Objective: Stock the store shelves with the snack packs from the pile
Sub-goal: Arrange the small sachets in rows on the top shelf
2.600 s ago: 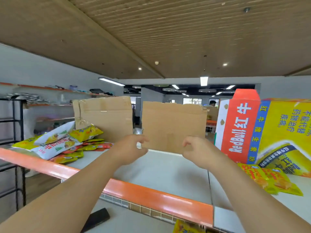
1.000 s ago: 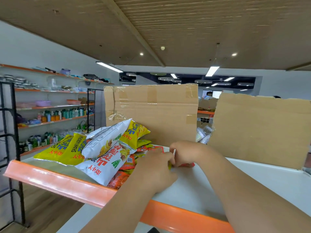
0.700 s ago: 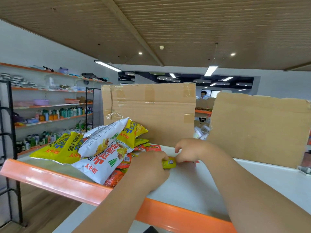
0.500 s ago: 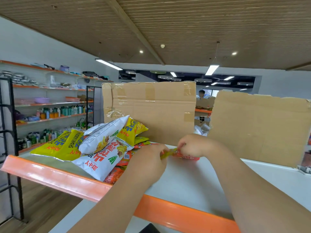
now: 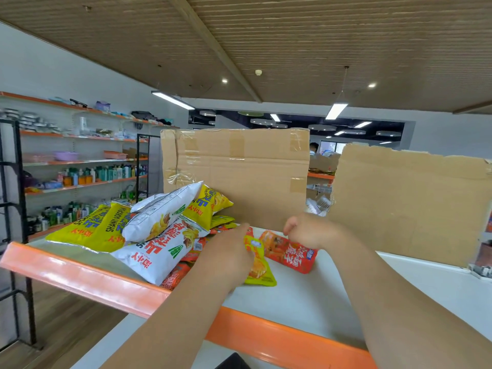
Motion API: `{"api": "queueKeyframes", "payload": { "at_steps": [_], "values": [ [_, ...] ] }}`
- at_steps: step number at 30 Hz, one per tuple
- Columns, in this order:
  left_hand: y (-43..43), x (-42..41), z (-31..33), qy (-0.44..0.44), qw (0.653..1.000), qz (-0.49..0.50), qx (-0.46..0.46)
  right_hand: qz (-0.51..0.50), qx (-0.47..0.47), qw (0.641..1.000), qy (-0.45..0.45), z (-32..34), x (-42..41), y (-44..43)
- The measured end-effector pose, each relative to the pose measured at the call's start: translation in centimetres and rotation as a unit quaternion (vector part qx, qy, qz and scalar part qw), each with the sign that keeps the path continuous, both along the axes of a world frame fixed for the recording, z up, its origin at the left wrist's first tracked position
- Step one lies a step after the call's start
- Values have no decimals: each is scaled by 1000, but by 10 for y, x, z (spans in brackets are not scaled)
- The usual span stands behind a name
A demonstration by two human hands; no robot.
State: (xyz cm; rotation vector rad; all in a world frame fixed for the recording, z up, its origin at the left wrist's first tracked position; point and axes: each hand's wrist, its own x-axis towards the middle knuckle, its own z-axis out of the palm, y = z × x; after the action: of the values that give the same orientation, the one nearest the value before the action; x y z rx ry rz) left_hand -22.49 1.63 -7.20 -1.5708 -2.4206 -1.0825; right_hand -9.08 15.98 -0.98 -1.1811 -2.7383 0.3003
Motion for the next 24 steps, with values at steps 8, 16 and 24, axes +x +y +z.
{"api": "queueKeyframes", "payload": {
  "at_steps": [8, 16, 24],
  "values": [
    [-3, 21, 0, 140, 986, -9, -93, -2, -5, 992, -129, -3, 1, -3],
    [-11, 30, 5, 136, 984, -22, -115, -8, 107, 959, -262, 0, 6, -4],
    [-9, 26, -1, 131, 985, -30, -108, 16, 40, 976, -212, 4, 4, -21]
  ]
}}
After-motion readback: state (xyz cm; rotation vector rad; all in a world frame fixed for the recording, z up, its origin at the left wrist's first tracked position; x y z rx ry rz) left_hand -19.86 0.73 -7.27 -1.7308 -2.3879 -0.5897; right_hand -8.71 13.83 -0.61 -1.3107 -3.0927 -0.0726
